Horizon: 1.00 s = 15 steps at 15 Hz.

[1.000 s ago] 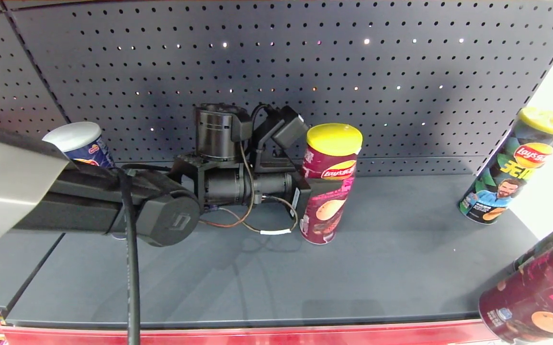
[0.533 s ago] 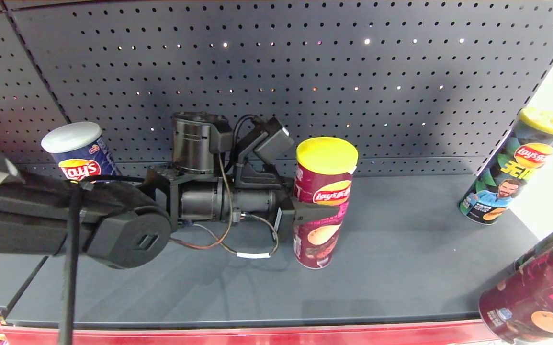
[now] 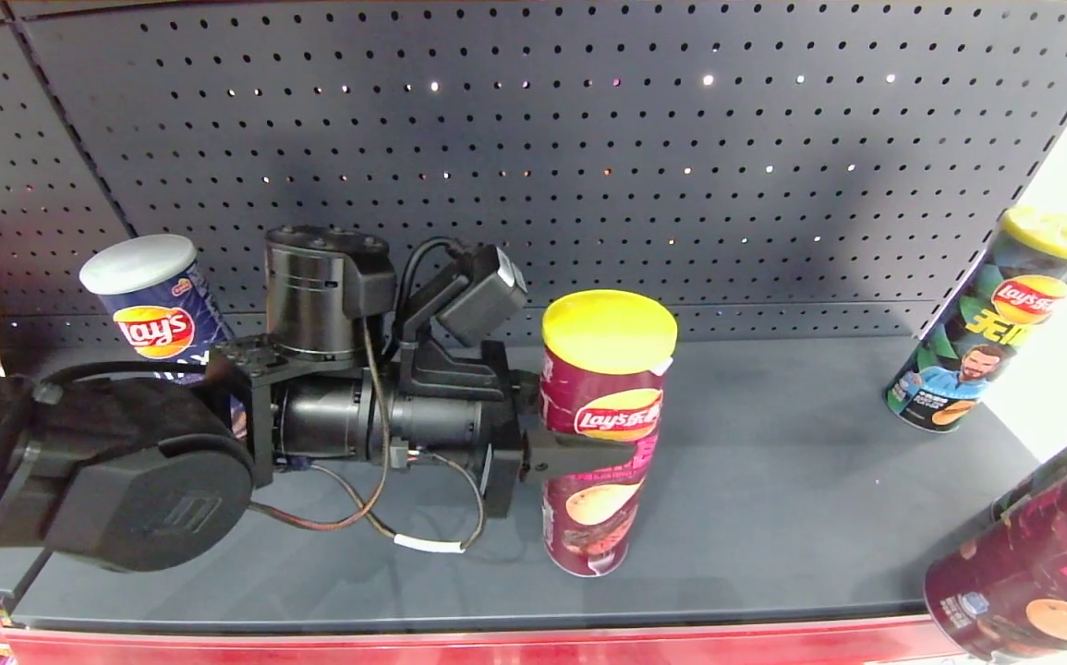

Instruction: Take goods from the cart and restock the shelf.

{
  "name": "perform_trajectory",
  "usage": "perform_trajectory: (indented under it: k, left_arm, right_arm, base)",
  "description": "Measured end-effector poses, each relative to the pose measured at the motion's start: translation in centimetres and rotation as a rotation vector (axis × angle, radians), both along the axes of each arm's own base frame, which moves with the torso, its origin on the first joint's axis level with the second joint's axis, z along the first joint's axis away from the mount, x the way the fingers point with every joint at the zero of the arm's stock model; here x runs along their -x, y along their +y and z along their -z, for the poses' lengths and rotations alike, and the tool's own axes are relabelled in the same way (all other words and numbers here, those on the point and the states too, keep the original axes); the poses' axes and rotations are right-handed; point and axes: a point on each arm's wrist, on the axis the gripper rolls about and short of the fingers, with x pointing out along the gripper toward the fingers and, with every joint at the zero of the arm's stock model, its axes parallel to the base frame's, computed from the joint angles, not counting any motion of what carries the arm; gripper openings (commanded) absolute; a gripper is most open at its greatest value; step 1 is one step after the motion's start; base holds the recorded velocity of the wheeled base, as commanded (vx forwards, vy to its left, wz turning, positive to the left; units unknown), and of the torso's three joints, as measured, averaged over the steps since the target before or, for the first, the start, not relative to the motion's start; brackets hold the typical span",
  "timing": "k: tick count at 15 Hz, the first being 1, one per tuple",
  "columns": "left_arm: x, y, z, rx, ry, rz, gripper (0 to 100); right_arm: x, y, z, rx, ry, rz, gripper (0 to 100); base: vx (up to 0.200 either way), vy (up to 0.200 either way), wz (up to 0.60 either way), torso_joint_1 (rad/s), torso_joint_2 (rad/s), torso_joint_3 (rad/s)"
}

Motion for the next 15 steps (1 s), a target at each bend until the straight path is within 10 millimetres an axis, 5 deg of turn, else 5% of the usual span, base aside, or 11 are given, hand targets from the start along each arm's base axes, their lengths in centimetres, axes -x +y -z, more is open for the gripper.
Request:
perform_trajectory:
  k: [15]
  left_arm:
    - [0.4,0.7,1.7,-0.003,-0.075,0.090,0]
  right_arm:
    - [0.0,0.0,0.0,0.000,0.000,-0.002,0]
  base:
    - [0.000,0.000,0.00,0.000,0.00,0.000]
